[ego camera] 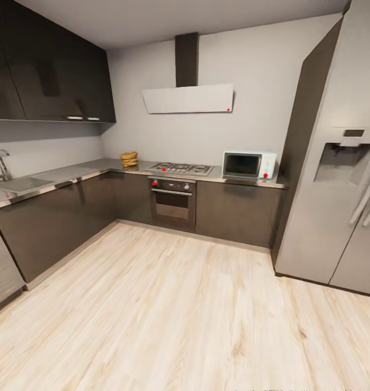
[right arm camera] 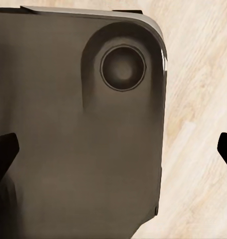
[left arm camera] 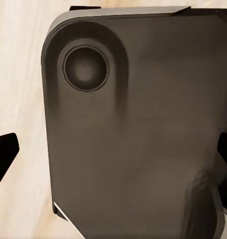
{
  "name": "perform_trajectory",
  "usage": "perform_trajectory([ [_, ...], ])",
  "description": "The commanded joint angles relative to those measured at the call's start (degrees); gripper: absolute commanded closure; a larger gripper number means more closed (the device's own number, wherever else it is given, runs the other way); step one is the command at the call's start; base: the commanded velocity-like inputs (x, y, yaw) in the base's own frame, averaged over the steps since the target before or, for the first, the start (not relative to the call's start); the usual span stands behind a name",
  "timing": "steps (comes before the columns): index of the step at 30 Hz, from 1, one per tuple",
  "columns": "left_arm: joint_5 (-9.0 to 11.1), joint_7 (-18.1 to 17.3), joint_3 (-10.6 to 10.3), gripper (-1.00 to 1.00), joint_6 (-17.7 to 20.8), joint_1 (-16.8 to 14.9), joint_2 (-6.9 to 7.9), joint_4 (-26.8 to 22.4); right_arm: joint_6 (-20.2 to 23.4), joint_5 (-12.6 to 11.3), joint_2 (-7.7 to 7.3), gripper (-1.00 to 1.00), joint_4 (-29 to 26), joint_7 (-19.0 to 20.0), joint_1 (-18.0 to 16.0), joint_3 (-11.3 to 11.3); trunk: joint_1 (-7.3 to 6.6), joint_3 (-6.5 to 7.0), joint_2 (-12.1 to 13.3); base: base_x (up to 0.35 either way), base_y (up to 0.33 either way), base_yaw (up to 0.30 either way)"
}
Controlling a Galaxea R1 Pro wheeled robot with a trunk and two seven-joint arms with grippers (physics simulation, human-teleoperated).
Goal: In the kitchen, take the popcorn bag from the countertop, put it into the microwave, and heat it until the popcorn is cooked so the cooked popcorn ends up inside the bag.
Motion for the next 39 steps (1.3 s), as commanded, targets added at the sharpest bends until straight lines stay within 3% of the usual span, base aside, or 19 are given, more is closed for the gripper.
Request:
perform_trajectory([
  [1, 0.09, -0.01, 0.05, -1.00, -0.07, -0.01, 0.00, -0.01, -0.18, -0.04, 0.01, -1.00, 0.00, -0.07, -0.01, 0.01, 0.00, -0.05, -0.02, 0.000, 0.000, -0.176],
  [39, 0.09, 0.00, 0.05, -1.00, -0.07, -0.01, -0.09, -0.10, -0.18, -0.05, 0.01, -1.00, 0.00, -0.07, -0.01, 0.01, 0.00, -0.05, -0.02, 0.000, 0.000, -0.230],
])
